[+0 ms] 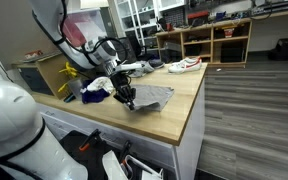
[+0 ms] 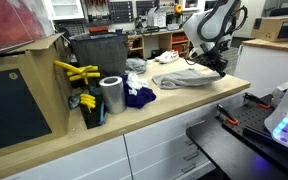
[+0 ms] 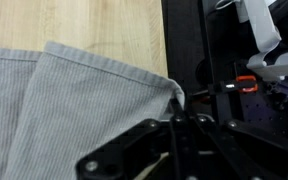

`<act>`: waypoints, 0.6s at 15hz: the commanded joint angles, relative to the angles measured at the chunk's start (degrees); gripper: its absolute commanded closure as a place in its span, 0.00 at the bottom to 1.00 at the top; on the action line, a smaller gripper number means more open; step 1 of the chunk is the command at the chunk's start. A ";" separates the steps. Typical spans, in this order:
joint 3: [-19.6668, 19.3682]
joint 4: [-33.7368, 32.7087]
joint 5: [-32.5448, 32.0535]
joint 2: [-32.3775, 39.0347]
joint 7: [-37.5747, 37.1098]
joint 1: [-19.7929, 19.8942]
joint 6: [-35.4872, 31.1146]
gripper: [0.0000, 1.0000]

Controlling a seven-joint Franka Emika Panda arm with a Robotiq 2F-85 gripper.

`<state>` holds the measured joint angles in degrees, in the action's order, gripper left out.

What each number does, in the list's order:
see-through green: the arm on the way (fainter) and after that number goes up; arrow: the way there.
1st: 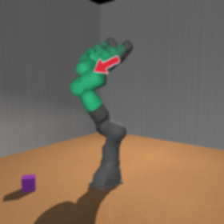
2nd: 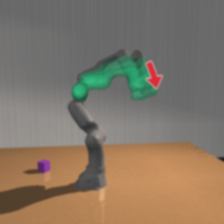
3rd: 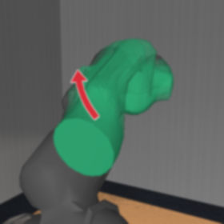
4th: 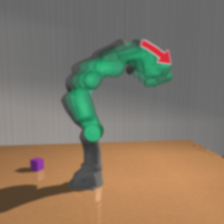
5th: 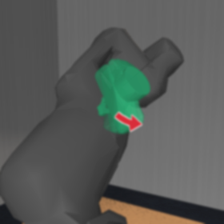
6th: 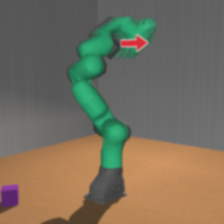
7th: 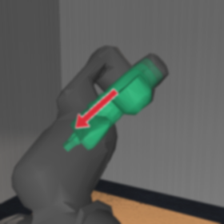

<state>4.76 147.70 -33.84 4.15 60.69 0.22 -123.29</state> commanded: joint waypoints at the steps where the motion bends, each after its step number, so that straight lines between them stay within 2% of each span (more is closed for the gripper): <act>1: -0.87 4.00 -1.85 -4.45 5.10 -0.50 -2.48 0.99; 9: -0.60 10.38 -0.96 -8.93 10.07 -1.95 -5.36 0.99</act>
<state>4.68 154.34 -34.96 -0.89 67.73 -0.59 -127.21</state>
